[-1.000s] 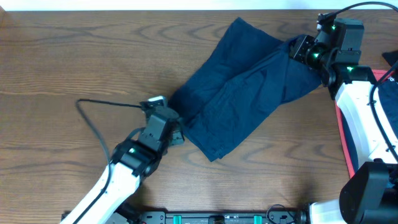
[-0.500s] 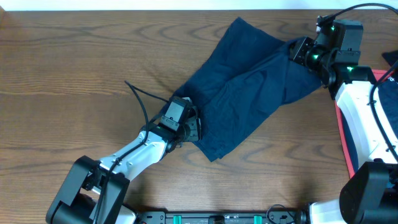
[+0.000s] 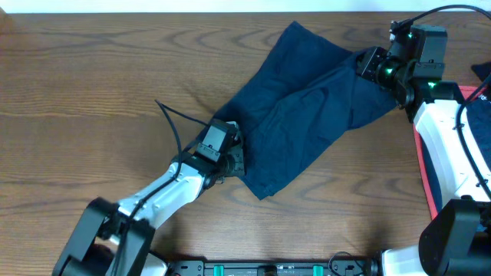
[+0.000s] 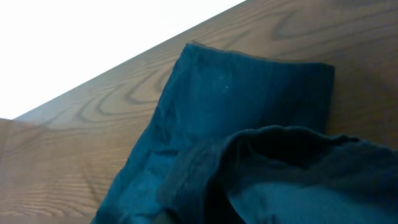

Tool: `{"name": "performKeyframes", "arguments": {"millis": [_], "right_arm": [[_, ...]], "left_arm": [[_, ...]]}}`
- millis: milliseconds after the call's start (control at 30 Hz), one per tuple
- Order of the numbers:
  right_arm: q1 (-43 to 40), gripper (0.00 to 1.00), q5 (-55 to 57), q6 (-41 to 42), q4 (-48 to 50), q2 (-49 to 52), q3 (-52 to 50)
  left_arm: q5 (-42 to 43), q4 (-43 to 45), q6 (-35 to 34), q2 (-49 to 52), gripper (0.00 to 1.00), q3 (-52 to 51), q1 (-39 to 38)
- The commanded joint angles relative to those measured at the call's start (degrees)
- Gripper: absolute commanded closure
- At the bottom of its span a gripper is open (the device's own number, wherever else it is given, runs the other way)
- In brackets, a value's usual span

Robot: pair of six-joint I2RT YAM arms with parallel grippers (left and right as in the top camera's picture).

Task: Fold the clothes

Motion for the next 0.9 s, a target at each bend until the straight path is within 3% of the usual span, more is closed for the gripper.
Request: {"name": "performKeyframes", "arguments": {"millis": [0, 100, 333, 667, 867], "right_arm": [[0.5, 0.99, 0.2, -3.3, 0.0, -0.2, 0.7], [0.5, 0.99, 0.8, -6.0, 0.4, -0.3, 0.7], [0.5, 0.99, 1.9, -3.3, 6.1, -0.3, 0.9], [1.8, 0.99, 2.8, 1.0, 15.2, 1.4, 0.9], [4.4, 0.99, 3.9, 1.0, 18.7, 6.5, 0.9]], "left_arm": [[0.7, -4.0, 0.9, -5.9, 0.94, 1.6, 0.3], [-0.1, -9.7, 1.0, -12.6, 0.94, 2.6, 0.3], [-8.2, -19.1, 1.5, -23.4, 0.94, 2.6, 1.6], [-17.8, -16.6, 3.9, -23.7, 0.94, 2.6, 6.7], [-19.1, -13.6, 6.7, -22.6, 0.94, 2.6, 10.3]]}}
